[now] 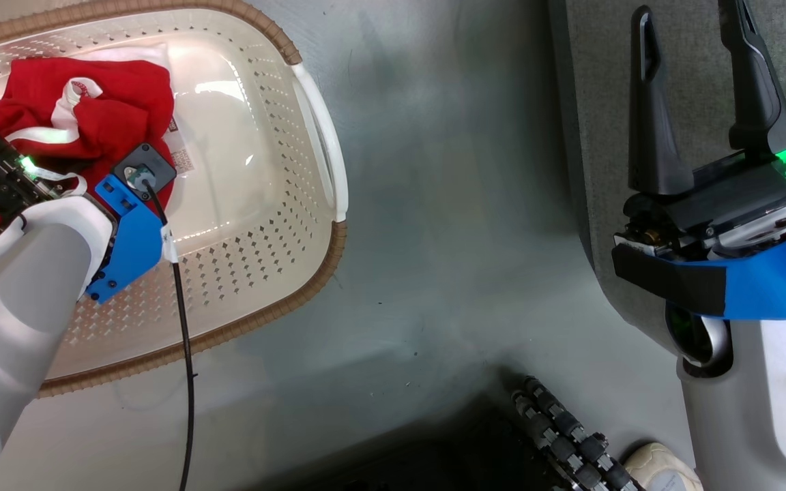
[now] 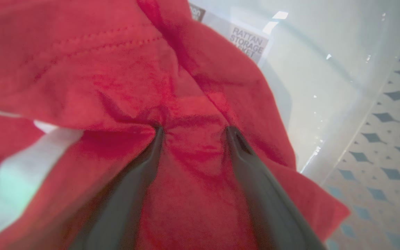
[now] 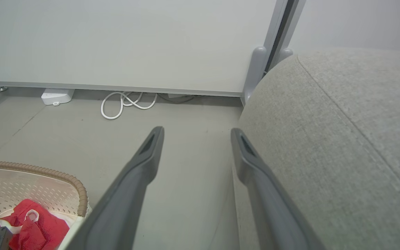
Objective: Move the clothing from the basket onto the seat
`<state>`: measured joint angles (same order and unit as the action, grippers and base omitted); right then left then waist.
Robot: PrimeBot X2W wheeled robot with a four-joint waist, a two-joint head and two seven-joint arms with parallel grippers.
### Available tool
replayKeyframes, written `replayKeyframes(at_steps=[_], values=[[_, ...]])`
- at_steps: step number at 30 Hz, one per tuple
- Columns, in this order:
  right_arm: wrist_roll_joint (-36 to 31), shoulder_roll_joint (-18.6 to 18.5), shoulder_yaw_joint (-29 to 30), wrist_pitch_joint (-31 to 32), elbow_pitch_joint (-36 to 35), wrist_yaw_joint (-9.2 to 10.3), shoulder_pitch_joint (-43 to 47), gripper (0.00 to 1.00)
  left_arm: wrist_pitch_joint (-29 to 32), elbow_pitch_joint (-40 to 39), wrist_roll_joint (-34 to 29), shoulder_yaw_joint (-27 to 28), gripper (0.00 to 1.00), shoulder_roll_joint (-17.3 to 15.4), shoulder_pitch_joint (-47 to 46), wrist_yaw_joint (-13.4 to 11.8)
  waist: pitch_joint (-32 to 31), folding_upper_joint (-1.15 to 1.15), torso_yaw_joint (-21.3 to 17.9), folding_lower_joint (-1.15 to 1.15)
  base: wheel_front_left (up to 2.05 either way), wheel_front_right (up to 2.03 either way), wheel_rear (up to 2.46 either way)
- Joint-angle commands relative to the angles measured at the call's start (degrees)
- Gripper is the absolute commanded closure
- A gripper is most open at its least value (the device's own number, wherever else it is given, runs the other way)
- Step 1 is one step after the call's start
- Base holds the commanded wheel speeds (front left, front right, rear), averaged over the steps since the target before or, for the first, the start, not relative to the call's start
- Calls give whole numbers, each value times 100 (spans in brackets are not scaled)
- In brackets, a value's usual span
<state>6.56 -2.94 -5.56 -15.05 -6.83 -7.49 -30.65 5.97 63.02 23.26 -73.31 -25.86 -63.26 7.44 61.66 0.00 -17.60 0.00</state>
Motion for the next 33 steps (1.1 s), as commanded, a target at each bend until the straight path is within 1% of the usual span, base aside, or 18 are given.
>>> replayKeyframes(at_steps=[1,2,3,12,18,26,33], values=[[24,9,9,-20,-31,-1,-136,0,29,108,-53,-19,0,22,-63,4,3,0,7,0,0,0,0],[22,9,9,-20,-29,-1,-136,0,56,130,-68,-19,51,39,-54,4,0,0,11,0,0,0,0],[17,9,12,-20,-20,-1,-124,0,57,140,-85,-19,100,56,-49,4,-3,0,16,0,0,0,0],[-28,9,42,-20,48,-1,-154,0,51,150,-63,-20,100,158,69,8,-112,0,65,0,0,0,0],[-73,9,95,-20,102,-1,-122,0,-64,64,19,-18,100,302,117,4,-308,0,159,0,0,0,0],[-202,9,157,-20,204,-1,-81,0,-346,-1,226,-18,100,609,217,4,-741,0,380,0,0,0,0],[-372,9,292,-19,365,-1,113,0,-872,-21,648,-18,100,988,362,4,-1336,0,694,0,0,0,0]])
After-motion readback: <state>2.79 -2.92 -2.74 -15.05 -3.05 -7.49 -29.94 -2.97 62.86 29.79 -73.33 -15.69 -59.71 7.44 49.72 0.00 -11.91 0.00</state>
